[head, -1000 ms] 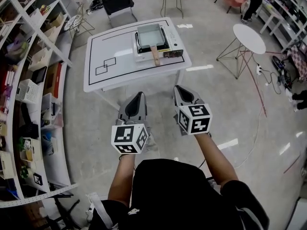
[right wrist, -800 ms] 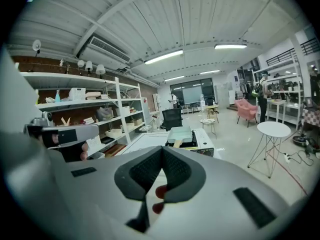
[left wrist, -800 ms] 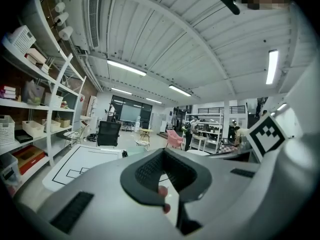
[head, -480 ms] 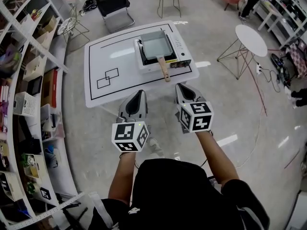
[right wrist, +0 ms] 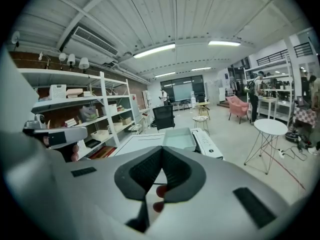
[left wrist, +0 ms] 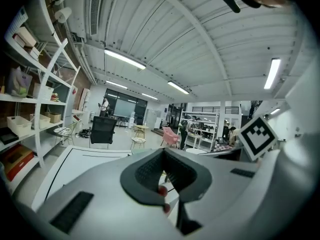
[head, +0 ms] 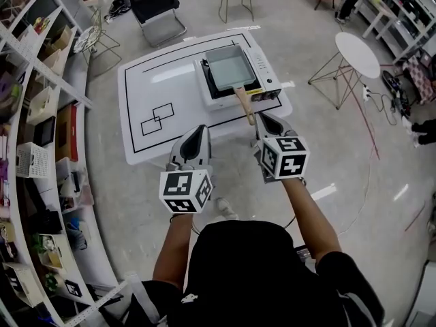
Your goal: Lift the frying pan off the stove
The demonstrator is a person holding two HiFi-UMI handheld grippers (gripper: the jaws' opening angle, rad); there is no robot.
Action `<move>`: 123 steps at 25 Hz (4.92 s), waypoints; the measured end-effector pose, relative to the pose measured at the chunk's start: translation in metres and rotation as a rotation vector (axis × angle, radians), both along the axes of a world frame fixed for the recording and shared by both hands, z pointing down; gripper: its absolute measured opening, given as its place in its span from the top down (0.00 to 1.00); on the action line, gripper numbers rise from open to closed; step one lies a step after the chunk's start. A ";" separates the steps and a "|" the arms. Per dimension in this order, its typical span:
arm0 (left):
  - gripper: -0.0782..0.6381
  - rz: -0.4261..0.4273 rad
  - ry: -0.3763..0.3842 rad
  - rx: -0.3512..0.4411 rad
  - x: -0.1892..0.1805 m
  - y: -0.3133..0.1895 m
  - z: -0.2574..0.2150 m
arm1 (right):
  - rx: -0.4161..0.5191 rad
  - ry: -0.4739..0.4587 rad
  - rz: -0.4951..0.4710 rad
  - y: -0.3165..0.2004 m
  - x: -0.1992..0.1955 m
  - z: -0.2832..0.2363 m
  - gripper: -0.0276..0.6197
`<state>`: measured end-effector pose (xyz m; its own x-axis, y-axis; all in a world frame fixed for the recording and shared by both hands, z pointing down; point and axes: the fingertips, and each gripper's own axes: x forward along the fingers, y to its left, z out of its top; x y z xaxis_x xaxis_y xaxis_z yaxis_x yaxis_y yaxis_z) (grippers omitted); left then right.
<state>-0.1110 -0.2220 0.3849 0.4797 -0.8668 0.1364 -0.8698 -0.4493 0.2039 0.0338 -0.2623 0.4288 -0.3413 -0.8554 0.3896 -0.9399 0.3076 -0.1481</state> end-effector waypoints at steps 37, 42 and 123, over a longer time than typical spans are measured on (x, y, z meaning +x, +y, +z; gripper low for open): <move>0.88 0.083 0.018 -0.121 0.030 -0.111 0.060 | -0.242 0.130 -0.063 -0.099 -0.002 0.086 0.82; 0.88 0.058 0.024 -0.136 0.027 -0.125 0.065 | -0.337 0.147 -0.090 -0.111 -0.007 0.102 0.73; 0.88 -0.075 0.031 -0.120 -0.002 -0.115 0.060 | -0.554 0.219 -0.117 -0.105 -0.010 0.133 0.82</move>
